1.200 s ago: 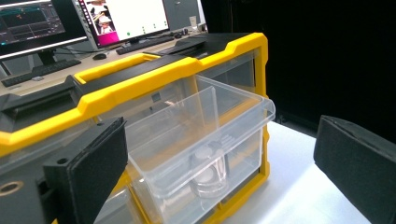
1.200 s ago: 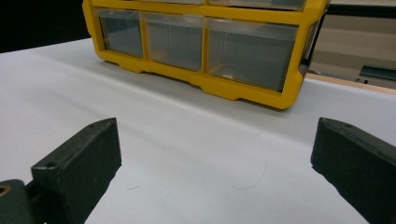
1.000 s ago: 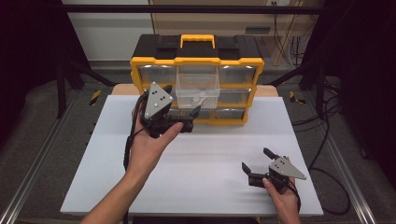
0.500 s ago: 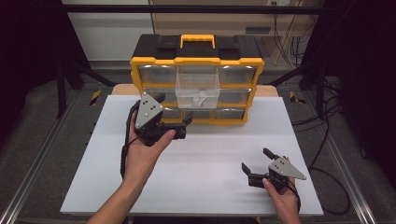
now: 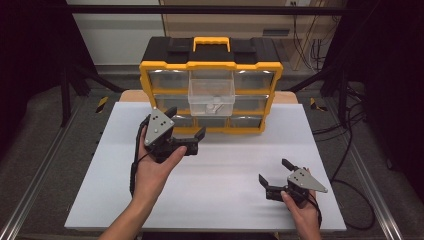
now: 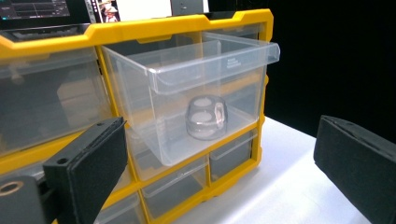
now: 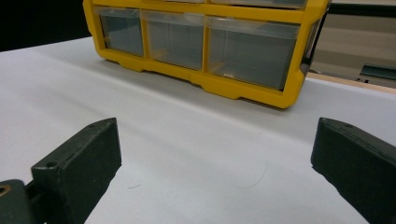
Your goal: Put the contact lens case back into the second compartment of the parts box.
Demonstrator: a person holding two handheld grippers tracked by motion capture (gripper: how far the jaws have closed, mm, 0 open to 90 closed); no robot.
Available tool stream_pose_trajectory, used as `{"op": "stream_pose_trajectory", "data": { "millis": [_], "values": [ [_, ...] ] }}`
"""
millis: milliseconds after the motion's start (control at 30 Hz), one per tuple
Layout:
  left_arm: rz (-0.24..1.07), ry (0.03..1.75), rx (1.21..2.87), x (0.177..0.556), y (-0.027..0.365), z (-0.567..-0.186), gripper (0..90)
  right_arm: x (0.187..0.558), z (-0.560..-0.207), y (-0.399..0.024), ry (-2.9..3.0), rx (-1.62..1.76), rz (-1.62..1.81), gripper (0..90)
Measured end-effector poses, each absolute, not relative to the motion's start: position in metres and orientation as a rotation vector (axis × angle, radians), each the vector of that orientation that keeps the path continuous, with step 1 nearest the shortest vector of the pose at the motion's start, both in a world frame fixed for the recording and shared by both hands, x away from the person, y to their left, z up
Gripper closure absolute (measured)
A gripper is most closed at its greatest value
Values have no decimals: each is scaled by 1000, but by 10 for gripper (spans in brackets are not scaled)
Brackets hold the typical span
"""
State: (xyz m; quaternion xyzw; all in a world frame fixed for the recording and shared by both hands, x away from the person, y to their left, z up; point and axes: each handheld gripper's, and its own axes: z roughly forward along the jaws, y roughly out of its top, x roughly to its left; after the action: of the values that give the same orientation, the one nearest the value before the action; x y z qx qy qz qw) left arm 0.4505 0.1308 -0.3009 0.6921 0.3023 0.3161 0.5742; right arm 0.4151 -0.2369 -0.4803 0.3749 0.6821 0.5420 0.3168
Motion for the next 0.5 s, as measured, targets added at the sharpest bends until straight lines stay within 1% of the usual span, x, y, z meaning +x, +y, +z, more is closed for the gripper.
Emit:
{"op": "stream_pose_trajectory", "data": {
  "millis": [500],
  "values": [
    [689,723,1622,442,131,-316,26,414,-480,-236,1800,985,1425,22]
  ]
}}
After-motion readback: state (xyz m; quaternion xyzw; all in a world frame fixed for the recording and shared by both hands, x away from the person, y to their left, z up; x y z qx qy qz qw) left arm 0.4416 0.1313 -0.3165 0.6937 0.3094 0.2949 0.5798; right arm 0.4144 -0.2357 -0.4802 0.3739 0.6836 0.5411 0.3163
